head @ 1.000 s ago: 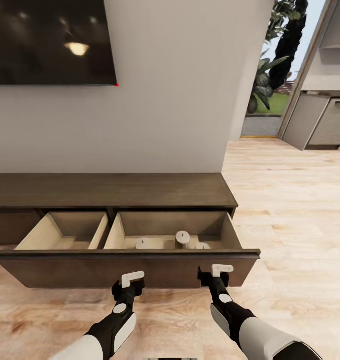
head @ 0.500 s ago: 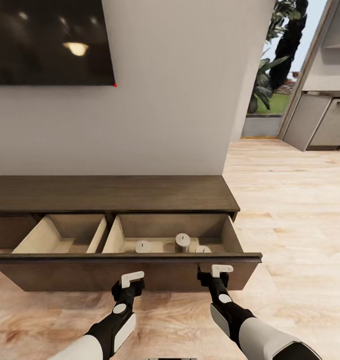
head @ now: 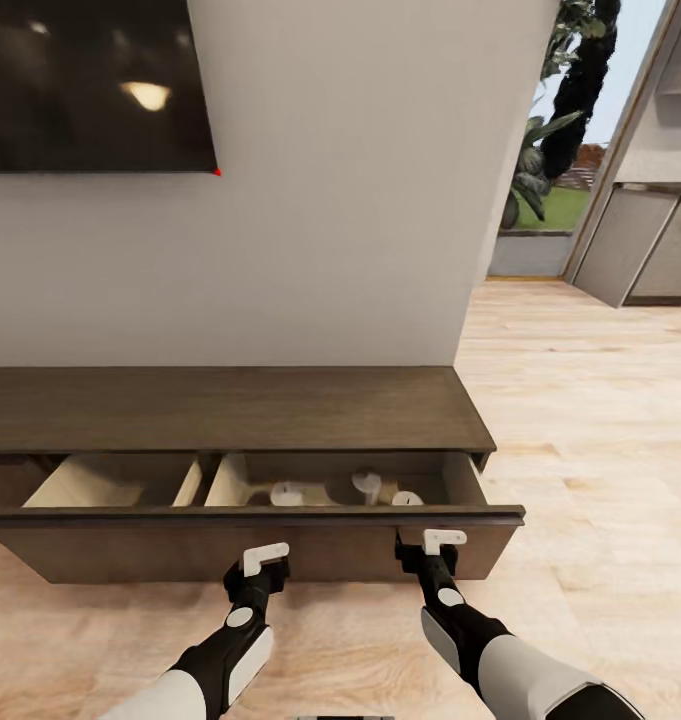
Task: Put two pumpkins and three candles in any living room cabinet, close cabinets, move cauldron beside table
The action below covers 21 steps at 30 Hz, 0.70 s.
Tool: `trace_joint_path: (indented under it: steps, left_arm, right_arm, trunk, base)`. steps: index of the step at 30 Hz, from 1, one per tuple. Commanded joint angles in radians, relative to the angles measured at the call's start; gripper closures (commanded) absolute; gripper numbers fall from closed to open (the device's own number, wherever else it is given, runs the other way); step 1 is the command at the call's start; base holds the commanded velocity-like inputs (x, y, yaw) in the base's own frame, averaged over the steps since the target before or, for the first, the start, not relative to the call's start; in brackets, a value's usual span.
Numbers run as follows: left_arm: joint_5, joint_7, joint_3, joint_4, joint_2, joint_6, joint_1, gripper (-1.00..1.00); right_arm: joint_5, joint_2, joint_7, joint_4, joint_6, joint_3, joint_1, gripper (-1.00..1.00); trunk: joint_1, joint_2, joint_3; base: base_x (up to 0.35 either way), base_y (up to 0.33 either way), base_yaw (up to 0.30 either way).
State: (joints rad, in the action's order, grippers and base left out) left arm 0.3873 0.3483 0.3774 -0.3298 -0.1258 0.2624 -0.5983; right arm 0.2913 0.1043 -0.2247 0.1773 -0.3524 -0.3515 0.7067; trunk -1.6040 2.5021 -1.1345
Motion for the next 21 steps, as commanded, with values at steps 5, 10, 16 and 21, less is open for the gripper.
trace_joint_path:
  steps: [5, 10, 16, 21]
  left_arm:
    - [0.000, 0.000, 0.000, 0.000, 0.000, 0.001, 0.000, -1.00]
    - [0.001, 0.000, 0.000, 0.000, 0.000, 0.001, 0.000, -1.00]
    - [0.001, 0.001, 0.000, 0.000, 0.000, 0.004, 0.000, -1.00]
    - [0.002, 0.001, 0.000, 0.000, 0.000, 0.001, 0.000, -1.00]
  right_arm:
    - [0.000, 0.000, -0.001, 0.001, 0.000, 0.003, 0.000, -1.00]
    - [-0.001, 0.000, -0.001, 0.001, 0.000, 0.003, 0.000, -1.00]
    - [-0.001, 0.000, -0.001, 0.001, 0.000, 0.003, 0.000, -1.00]
    - [-0.001, 0.000, -0.001, 0.001, 0.000, 0.003, 0.000, -1.00]
  trunk:
    - [0.000, 0.000, 0.000]
    - [0.000, 0.000, 0.000]
    - [0.000, 0.000, 0.000]
    - [0.000, 0.000, 0.000]
  base:
    - [0.318, 0.000, 0.000]
    - [0.279, 0.000, 0.000]
    - [0.076, 0.000, 0.000]
    - [0.248, 0.000, 0.000]
